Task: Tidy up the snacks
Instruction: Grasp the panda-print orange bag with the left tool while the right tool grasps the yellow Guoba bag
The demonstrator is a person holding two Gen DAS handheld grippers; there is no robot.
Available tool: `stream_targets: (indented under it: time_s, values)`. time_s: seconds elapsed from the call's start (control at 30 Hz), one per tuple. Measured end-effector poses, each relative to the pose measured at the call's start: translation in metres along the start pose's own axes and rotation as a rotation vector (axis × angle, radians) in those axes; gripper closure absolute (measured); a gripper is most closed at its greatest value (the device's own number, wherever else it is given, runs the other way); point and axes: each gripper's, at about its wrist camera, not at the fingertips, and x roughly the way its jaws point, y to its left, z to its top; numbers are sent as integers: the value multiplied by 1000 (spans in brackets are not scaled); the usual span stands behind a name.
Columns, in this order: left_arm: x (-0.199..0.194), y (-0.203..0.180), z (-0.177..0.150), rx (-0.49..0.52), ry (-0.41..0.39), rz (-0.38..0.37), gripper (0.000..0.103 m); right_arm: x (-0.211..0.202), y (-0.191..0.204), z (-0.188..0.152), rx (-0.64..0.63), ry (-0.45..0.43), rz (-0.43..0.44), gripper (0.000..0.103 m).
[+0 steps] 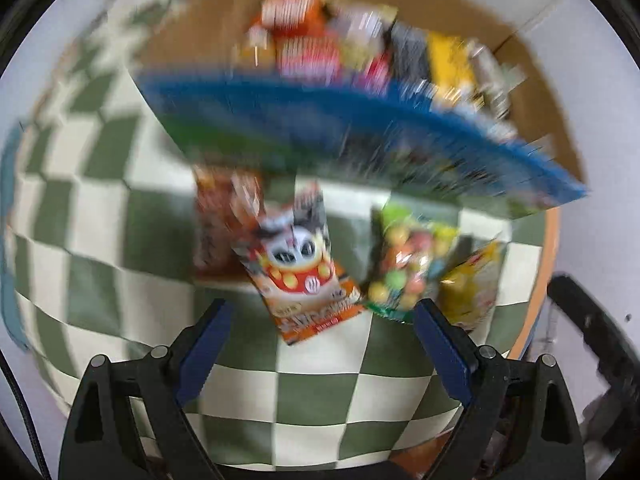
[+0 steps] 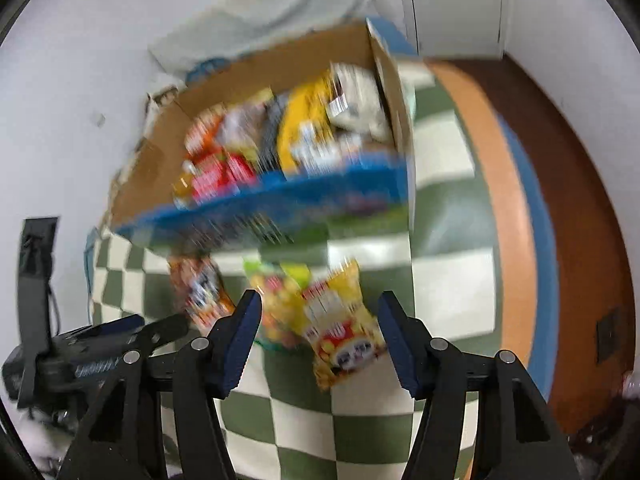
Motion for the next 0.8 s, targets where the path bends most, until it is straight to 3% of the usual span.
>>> stream_targets:
  time_s: [0.2, 0.23, 0.27, 0.3, 0.43, 0.5, 0.6, 0.7, 0.8]
  values:
    - [56, 6, 13, -100, 66, 8, 13, 52, -6, -12, -94, 85, -57, 33]
    - [61, 8, 14, -115, 69, 5, 17, 59, -5, -11, -114, 100, -68, 33]
    - [62, 9, 14, -118, 63, 8, 29, 69, -3, -12, -138, 123, -64, 33]
    - [63, 9, 12, -105, 53, 19, 40, 74, -2, -11, -148, 137, -57, 33]
    - [59, 0, -4, 32, 33, 91, 44, 86, 1, -12, -146, 161, -51, 36]
    - [58, -5, -22, 120, 28, 151, 44, 84, 0, -18, -129, 175, -54, 42]
    - [61, -9, -54, 210, 50, 207, 44, 78, -3, -35, -99, 202, -60, 42]
    - [67, -9, -79, 233, 79, 211, 44, 78, -13, -59, -34, 246, -35, 42]
    - [77, -6, -89, 195, 101, 183, 42, 90, -28, -78, 79, 284, 38, 42]
